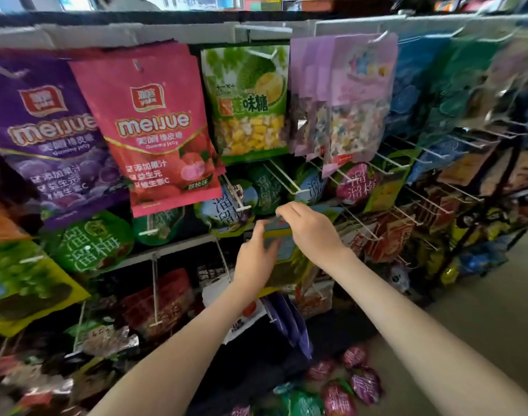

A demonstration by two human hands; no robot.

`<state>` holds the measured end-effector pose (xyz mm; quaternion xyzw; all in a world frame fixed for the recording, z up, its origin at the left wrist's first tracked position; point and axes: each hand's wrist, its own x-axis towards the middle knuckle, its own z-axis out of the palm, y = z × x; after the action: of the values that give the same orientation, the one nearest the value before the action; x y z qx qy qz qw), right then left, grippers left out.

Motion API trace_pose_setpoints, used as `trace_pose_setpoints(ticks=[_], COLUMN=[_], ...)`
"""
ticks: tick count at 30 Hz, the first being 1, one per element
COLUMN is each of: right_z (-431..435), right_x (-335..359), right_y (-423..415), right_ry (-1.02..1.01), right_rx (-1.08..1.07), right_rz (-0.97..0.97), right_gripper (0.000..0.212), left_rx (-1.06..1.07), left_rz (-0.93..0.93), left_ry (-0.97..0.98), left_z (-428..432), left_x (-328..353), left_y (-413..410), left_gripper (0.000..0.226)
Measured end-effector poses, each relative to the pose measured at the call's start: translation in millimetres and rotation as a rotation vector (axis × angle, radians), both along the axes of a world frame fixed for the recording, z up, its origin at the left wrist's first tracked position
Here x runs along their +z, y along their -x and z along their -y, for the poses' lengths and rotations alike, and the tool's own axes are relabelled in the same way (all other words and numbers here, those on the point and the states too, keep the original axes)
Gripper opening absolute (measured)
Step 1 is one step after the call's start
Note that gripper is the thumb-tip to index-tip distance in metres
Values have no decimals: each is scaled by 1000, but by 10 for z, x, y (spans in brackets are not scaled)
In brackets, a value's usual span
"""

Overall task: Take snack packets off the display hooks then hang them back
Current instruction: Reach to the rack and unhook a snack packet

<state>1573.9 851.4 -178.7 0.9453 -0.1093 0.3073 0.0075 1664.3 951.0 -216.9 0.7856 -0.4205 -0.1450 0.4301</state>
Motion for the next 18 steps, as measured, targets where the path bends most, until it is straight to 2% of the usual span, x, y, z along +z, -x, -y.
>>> trace_pose_setpoints(ticks=[6,9,13,18], right_z=[-153,-308,-741,-1261], right_x=[-155,-209,-263,-349], right_y=[-102,-294,-758,-1309], right_ry=[-122,-254,-500,-574], right_rx=[-73,-124,-29,72], right_rz=[-33,-119,-233,-393], right_gripper=[15,17,21,25], left_rx=[134,194,381,548], left_rz=[-176,-234,-317,-431], left_ry=[-33,-47,-34,102], left_z=[-559,-943,-1480,-2197], left_x=[-51,-165,-329,-377], left_y=[-207,-439,-746,-1117], left_gripper=[42,41,47,47])
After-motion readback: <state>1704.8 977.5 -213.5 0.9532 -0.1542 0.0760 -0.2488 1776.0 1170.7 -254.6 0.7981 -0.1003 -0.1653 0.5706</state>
